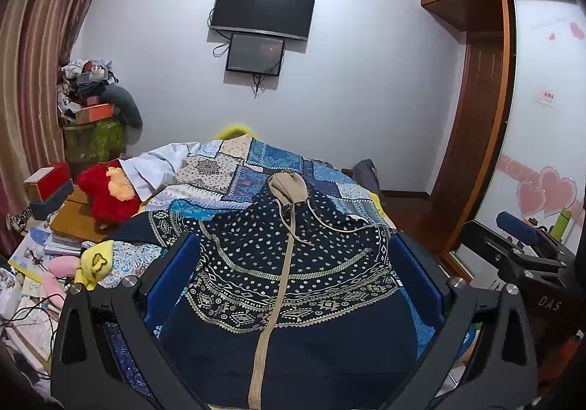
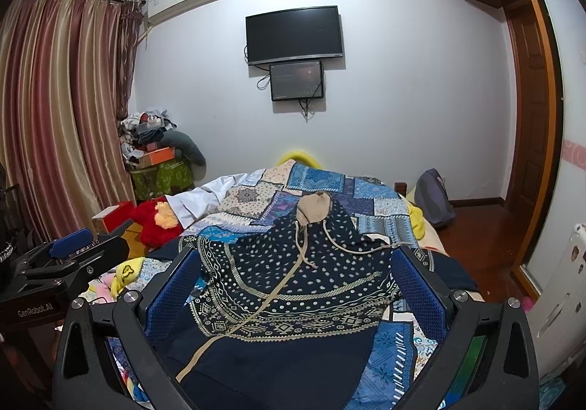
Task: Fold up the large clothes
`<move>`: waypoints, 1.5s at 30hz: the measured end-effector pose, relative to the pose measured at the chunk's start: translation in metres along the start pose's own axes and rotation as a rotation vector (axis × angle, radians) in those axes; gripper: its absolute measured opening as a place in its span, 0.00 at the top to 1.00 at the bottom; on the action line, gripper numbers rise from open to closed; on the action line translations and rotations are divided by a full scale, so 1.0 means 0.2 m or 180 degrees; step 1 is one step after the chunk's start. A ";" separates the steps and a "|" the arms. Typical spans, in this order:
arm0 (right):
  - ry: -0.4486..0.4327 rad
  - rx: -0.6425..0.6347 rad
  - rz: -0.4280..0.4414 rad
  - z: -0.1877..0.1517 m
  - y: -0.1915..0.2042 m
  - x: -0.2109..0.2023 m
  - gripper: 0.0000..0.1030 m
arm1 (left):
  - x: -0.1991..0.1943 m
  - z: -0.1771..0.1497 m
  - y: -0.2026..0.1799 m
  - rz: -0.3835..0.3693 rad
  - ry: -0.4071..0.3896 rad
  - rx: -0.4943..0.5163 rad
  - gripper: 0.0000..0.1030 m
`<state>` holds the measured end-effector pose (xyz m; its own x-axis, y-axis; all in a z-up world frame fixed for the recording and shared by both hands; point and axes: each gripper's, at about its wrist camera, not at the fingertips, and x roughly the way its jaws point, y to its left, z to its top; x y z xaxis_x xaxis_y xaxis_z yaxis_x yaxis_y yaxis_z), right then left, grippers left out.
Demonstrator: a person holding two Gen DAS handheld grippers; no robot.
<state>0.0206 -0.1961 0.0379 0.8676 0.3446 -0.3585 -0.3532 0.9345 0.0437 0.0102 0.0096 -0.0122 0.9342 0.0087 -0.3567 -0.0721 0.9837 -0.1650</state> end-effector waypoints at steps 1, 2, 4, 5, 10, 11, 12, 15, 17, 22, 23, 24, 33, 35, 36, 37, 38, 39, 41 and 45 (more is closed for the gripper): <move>-0.0001 -0.0002 0.0000 0.00 0.00 0.00 0.00 | 0.00 0.00 0.00 -0.0001 0.0001 -0.0001 0.00; 0.0001 -0.0003 -0.0004 0.00 0.00 0.00 0.00 | 0.00 0.00 0.00 -0.0002 -0.0001 0.0002 0.00; 0.0003 -0.0004 -0.0001 0.00 0.00 0.00 0.00 | 0.00 0.00 0.00 -0.0006 -0.0005 0.0003 0.00; 0.0003 -0.0004 -0.0001 0.00 0.00 0.00 0.00 | 0.00 0.00 0.00 -0.0006 -0.0009 0.0004 0.00; 0.0002 -0.0001 0.0004 0.00 0.00 0.00 0.00 | -0.01 0.00 -0.01 -0.0007 -0.0016 0.0013 0.00; 0.0001 0.0003 0.0007 0.00 0.00 0.00 0.00 | -0.02 0.00 -0.01 -0.0005 -0.0021 0.0014 0.00; 0.0003 0.0005 0.0007 0.00 -0.01 0.01 0.00 | -0.02 0.00 -0.01 -0.0004 -0.0022 0.0015 0.00; 0.0004 0.0008 0.0002 0.00 -0.01 0.01 0.00 | -0.02 0.01 -0.01 -0.0003 -0.0022 0.0016 0.00; 0.0005 0.0010 0.0003 0.00 -0.01 0.01 0.00 | -0.02 0.01 -0.01 -0.0002 -0.0022 0.0017 0.00; 0.0007 0.0007 0.0002 0.00 -0.01 0.01 0.00 | -0.02 0.01 -0.02 -0.0010 -0.0020 0.0001 0.00; 0.0008 0.0008 0.0002 0.00 -0.01 0.01 0.00 | -0.02 0.01 -0.02 -0.0017 -0.0019 -0.0006 0.00; 0.0008 0.0007 0.0002 -0.01 -0.01 0.01 0.00 | -0.02 0.01 -0.02 -0.0021 -0.0016 -0.0013 0.00; 0.0011 0.0012 0.0000 -0.01 -0.01 0.01 0.00 | -0.02 0.01 -0.02 -0.0018 -0.0005 -0.0021 0.00; 0.0012 0.0011 0.0004 -0.01 -0.01 0.01 0.00 | 0.00 0.02 -0.02 -0.0012 0.0000 -0.0020 0.00; 0.0017 0.0011 0.0009 -0.01 -0.01 0.02 0.00 | 0.00 0.02 -0.02 -0.0012 0.0009 -0.0017 0.00; 0.0021 0.0009 0.0011 -0.02 -0.01 0.02 0.00 | 0.01 0.02 -0.02 -0.0012 0.0016 -0.0016 0.00; 0.0028 0.0006 0.0008 -0.02 0.00 0.02 0.00 | 0.02 0.02 -0.02 -0.0012 0.0025 -0.0015 0.00; 0.0034 0.0005 0.0009 -0.03 0.00 0.03 0.00 | 0.02 0.02 -0.02 -0.0011 0.0032 -0.0013 0.00; 0.0054 0.0010 0.0022 -0.04 0.01 0.04 0.00 | 0.04 0.02 -0.02 0.0002 0.0044 -0.0011 0.00; 0.0107 0.0011 0.0041 -0.05 0.02 0.09 0.00 | 0.08 0.02 0.01 0.0062 0.0060 -0.0006 0.00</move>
<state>0.0325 -0.1868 0.0228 0.8508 0.3535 -0.3888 -0.3630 0.9304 0.0515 0.0264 0.0119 -0.0151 0.9259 0.0245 -0.3770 -0.0910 0.9830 -0.1596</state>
